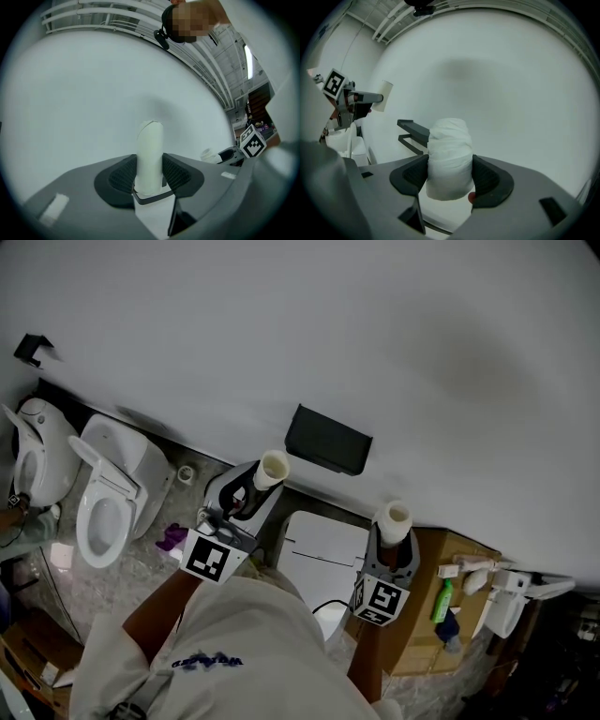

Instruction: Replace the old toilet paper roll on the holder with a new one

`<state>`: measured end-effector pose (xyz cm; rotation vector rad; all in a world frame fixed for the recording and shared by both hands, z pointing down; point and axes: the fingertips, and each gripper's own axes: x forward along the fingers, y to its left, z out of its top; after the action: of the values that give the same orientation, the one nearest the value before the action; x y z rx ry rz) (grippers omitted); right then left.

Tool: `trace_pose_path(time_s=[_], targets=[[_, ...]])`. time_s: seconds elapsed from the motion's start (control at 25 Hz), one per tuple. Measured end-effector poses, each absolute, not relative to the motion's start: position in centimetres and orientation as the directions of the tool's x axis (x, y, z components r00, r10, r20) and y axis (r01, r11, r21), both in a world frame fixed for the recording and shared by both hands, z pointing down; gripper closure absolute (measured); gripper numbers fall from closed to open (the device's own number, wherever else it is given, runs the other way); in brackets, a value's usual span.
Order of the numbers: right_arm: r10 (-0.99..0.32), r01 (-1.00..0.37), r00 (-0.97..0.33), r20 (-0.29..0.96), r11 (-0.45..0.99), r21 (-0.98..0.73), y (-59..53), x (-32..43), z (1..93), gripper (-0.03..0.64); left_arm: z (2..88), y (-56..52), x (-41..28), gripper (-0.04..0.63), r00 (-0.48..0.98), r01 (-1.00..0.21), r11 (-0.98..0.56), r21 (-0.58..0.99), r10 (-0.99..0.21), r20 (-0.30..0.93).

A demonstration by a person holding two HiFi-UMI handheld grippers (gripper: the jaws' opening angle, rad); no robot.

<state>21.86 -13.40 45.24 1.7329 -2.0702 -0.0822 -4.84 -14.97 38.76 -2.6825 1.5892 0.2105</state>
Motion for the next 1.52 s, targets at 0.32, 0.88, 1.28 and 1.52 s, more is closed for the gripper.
trace_pose_path(time_s=[0.32,0.88,1.28,1.52], targets=[[-0.937,-0.756,-0.057,0.345,0.266,0.598,-14.1,20.9,46.2,0.334,39.0,-15.5,-6.3,0.420,0.457,-0.882,-0.467,0.060,-0.881,-0.124],[-0.934,-0.286,0.028,0.356,0.334,0.898,-15.9,19.5,49.5,0.334,39.1,-16.6,-7.4,0.420,0.445,-0.884,-0.459,0.086,-0.884,-0.141],[-0.937,0.007,0.136,0.323,0.327,0.945,-18.4,20.6,52.9,0.334,39.6,-17.0,-7.9,0.420,0.449,-0.885,-0.460,0.076,-0.884,-0.133],[-0.953,0.068,0.105,0.283,0.291,0.954,-20.1,19.7,53.5,0.334,39.7,-17.4,-8.5,0.420,0.440,-0.886,-0.452,0.102,-0.890,-0.124]])
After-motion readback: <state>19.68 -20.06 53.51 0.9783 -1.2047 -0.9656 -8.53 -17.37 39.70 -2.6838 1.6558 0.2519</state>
